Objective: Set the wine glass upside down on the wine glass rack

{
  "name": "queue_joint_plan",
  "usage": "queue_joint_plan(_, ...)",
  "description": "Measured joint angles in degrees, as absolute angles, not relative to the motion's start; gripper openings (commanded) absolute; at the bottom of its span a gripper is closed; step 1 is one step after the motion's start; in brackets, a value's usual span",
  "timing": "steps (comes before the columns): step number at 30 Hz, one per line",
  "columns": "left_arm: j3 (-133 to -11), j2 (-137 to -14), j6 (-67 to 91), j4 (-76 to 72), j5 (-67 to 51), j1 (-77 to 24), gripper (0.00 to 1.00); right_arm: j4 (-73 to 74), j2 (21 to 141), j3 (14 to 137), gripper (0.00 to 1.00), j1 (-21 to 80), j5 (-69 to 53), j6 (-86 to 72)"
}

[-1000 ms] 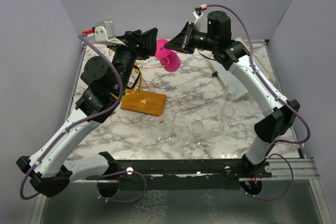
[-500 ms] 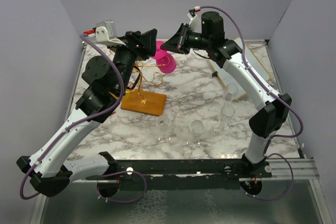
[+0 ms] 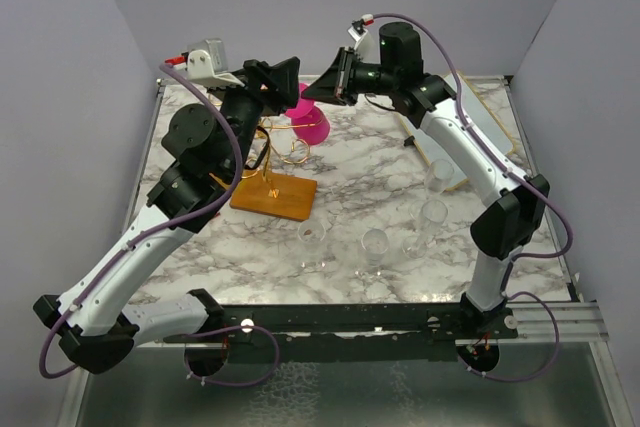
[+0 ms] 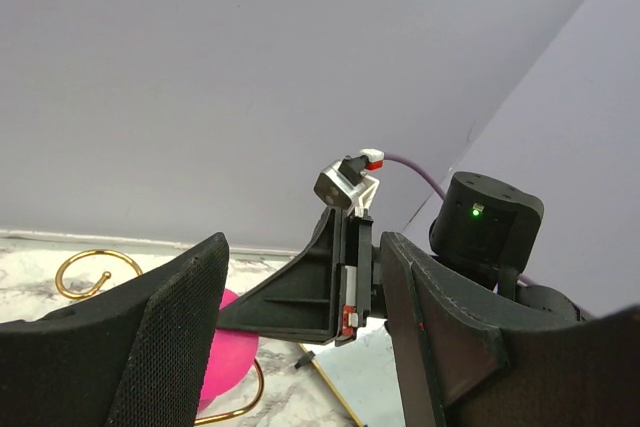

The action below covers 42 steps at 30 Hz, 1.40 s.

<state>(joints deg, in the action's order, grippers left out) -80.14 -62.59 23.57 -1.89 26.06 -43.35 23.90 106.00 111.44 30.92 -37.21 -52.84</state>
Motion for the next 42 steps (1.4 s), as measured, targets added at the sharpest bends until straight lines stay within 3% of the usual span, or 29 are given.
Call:
queue_joint_plan(20, -80.1, -62.9, 23.6, -1.6, 26.5, -43.4, 0.64, 24.5, 106.2, 110.3, 0.01, 31.0, -42.7, -51.3)
queue_joint_plan(42, -80.1, -62.9, 23.6, -1.4, 27.7, -43.4, 0.64, 27.5, 95.8, 102.6, 0.01, 31.0, -26.1, -51.4)
